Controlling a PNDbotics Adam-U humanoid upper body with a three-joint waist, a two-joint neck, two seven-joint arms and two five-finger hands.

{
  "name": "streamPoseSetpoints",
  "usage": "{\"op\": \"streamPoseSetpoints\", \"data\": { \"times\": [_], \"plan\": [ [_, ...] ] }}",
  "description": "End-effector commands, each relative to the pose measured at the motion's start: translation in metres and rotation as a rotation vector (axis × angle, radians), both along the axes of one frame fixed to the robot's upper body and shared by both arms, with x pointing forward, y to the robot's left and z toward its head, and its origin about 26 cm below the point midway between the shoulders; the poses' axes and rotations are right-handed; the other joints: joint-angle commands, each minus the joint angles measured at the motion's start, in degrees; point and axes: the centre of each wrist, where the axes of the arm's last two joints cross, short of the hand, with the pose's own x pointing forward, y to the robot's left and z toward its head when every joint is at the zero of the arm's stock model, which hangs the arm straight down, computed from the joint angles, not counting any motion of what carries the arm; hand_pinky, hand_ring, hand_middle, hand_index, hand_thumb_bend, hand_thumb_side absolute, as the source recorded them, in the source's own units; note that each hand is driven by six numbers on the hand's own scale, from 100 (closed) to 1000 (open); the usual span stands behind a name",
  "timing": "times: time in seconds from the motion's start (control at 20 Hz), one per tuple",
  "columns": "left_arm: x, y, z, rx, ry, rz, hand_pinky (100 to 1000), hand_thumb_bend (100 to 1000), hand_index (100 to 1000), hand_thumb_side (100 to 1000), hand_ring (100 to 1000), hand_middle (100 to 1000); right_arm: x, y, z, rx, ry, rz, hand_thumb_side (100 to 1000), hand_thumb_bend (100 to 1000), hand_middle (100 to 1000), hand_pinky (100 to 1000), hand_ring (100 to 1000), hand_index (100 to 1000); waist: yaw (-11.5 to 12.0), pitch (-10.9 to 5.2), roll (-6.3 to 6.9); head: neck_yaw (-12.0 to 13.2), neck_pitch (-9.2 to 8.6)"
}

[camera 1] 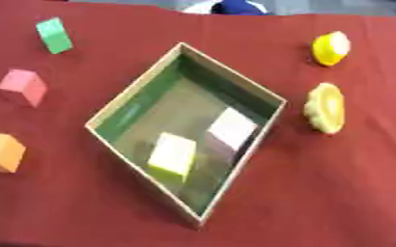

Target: Pick up objects on the table and place them in the box.

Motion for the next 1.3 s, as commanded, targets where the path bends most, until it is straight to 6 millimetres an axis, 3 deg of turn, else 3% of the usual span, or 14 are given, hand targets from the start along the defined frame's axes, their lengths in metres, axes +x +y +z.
{"op": "streamPoseSetpoints", "data": {
  "times": [0.05, 0.6, 0.85, 1.05, 1.3],
  "plan": [
    [-0.003, 0.001, 0.010, 0.029, -0.030, 0.000, 728, 151, 793, 314, 570, 564, -0.005, -0.007, 0.012, -0.116, -0.001, -0.018, 556, 100, 612, 825, 804, 788, 0.0, -1.08, -0.25, 0.2, -0.33],
    [-0.005, 0.007, 0.009, 0.069, -0.008, 0.013, 727, 149, 792, 315, 569, 563, -0.012, -0.018, 0.018, -0.593, 0.185, -0.065, 380, 100, 674, 849, 823, 802, -0.8, -1.31, -1.65, 1.1, 0.03],
    [-0.006, 0.008, 0.009, 0.082, -0.003, 0.017, 727, 147, 792, 315, 568, 563, -0.013, -0.018, 0.030, -0.836, 0.250, -0.072, 374, 100, 696, 855, 829, 806, -1.3, -1.25, -1.74, 1.4, 0.08],
    [-0.005, 0.007, 0.010, 0.085, 0.000, 0.011, 727, 145, 792, 315, 568, 563, -0.014, -0.019, 0.040, -1.019, 0.290, -0.075, 423, 100, 707, 857, 833, 808, -1.1, -1.02, -1.59, 1.2, 0.02],
    [-0.005, 0.006, 0.009, 0.083, 0.004, 0.000, 727, 144, 792, 317, 568, 563, -0.016, -0.022, 0.066, -1.130, 0.334, -0.060, 429, 100, 714, 858, 836, 812, -0.7, -0.79, -1.31, 0.5, -0.04]
  ]
}}
